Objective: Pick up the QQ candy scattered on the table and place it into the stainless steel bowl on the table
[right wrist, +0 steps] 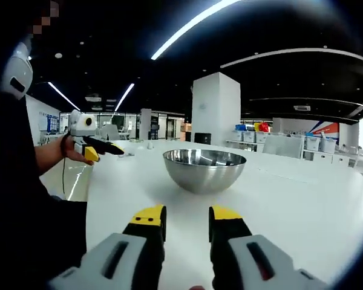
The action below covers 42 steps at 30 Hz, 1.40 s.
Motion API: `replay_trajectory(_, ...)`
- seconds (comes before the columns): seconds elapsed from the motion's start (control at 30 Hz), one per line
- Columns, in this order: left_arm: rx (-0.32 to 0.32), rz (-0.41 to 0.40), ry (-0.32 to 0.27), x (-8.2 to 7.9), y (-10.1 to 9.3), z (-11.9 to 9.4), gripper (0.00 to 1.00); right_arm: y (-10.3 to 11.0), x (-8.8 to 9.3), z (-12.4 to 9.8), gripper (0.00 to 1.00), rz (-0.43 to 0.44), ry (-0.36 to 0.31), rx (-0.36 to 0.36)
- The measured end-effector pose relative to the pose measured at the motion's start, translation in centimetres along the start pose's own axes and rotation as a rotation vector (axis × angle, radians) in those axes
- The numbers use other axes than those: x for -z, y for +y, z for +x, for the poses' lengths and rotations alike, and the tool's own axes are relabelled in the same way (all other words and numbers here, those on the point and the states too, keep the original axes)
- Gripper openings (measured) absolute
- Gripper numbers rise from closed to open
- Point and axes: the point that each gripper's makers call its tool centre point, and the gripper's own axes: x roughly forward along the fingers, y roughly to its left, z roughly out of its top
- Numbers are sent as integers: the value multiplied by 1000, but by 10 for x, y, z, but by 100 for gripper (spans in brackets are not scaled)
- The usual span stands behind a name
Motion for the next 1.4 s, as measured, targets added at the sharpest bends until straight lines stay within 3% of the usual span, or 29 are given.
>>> replay_trajectory(0.17,9,16,14,1,0,10,56,-7,-4,8,29,-5,-3,-12)
replay_trajectory(0.37,22,3,8,-1,14,28,59,-24,-9,30,29,-1,-12,-29)
replay_trajectory(0.53,71,-32,3,2,34,49,63,-37,-6,56,30,-20,25,-59)
replay_trajectory(0.7,107,-35,-6,2,53,70,75,-55,5,78,33,-29,78,-103)
replay_trajectory(0.9,156,-29,17,13,80,98,80,-67,17,99,46,-51,119,-183)
replay_trajectory(1.0,194,-30,-5,11,89,109,86,-73,21,107,54,-71,124,-217)
replay_trajectory(1.17,274,8,-24,9,102,127,92,-71,17,115,70,-112,91,-307)
replay_trajectory(1.4,379,29,-56,3,109,148,95,-74,13,126,78,-137,59,-393)
